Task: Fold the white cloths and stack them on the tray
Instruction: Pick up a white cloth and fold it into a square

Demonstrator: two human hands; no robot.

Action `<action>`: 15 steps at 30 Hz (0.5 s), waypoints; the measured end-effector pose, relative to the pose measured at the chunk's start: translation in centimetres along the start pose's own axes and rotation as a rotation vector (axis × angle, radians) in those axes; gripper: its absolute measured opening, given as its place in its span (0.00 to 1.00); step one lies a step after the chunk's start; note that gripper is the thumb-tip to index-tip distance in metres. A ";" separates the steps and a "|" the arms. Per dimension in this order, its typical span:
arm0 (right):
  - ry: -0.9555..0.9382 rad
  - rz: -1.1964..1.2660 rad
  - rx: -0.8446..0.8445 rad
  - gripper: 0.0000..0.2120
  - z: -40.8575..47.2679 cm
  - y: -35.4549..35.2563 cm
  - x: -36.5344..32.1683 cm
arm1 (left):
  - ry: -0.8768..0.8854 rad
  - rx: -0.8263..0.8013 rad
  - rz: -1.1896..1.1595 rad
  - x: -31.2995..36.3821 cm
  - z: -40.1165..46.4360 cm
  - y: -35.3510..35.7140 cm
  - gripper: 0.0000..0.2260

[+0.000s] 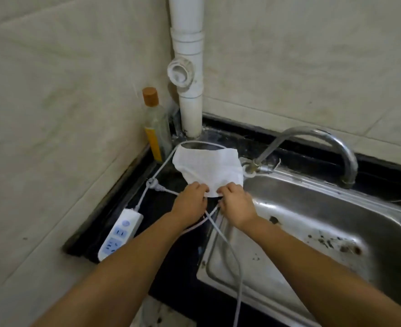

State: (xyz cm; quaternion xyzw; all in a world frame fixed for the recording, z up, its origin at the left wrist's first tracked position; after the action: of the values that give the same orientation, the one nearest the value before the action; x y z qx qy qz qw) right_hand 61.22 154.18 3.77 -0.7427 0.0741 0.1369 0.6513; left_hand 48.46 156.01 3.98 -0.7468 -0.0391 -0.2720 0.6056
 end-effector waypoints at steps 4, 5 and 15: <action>-0.029 -0.187 -0.086 0.17 3.1 1.4 0.3 | -0.011 -0.085 0.101 -0.8 2.6 2.0 0.14; -0.022 -0.207 -0.106 0.17 3.6 1.6 0.5 | -0.017 -0.109 0.102 -1.0 2.9 2.5 0.14; -0.050 0.123 0.168 0.09 3.2 -2.9 1.0 | -0.044 0.191 0.075 0.0 3.1 -0.6 0.09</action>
State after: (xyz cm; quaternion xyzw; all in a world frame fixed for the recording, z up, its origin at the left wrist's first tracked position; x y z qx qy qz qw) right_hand 62.65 157.77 5.84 -0.6758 0.1145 0.1887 0.7033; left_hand 49.34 159.05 4.11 -0.6925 -0.0503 -0.2276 0.6828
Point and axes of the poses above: each hand's wrist, its own z-axis towards the middle knuckle, its own y-axis out of the palm, x = y × z, the point moved 5 cm from there along z, towards the middle knuckle, and after that the axes turned 2 degrees about y, right-handed, at the moved point
